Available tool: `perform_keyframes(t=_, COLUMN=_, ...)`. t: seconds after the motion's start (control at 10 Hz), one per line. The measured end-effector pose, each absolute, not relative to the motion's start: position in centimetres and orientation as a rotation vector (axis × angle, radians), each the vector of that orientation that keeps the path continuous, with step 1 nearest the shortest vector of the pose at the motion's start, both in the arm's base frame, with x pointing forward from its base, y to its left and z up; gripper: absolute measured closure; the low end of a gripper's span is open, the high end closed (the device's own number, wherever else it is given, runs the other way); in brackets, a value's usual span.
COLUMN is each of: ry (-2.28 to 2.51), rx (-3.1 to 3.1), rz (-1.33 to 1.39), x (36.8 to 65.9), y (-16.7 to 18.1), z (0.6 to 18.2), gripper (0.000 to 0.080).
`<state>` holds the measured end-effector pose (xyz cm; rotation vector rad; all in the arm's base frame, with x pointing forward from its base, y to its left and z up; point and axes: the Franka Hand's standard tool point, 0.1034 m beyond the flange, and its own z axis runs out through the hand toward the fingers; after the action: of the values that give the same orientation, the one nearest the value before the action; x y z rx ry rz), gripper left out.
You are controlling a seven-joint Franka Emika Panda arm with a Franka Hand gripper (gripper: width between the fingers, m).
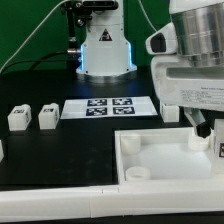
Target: Assemble one leg
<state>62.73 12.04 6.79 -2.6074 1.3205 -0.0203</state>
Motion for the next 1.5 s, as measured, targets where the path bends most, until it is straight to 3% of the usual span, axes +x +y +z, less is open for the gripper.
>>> perform_keyframes(t=0.3, ry=0.572, rx=-2.957, rz=-0.088, x=63.27, y=11.86, z=6.79, gripper=0.0150)
perform_keyframes(t=0.5, ry=0.645, rx=-2.936, rz=-0.083, x=63.26, y=11.92, z=6.78, gripper=0.0173)
perform_keyframes(t=0.6, ry=0.641, rx=-2.937, rz=-0.084, x=63.26, y=11.91, z=6.78, gripper=0.0360)
perform_keyframes(t=0.7, ry=0.781, rx=-2.893, rz=-0.071, x=63.24, y=12.05, z=6.79, gripper=0.0360)
perform_keyframes(t=0.8, ry=0.922, rx=-2.851, rz=-0.056, x=63.14, y=11.91, z=6.72, gripper=0.0502)
perform_keyframes(t=1.5, ry=2.078, rx=-2.022, rz=0.089, x=63.10, y=11.77, z=6.55, gripper=0.0501)
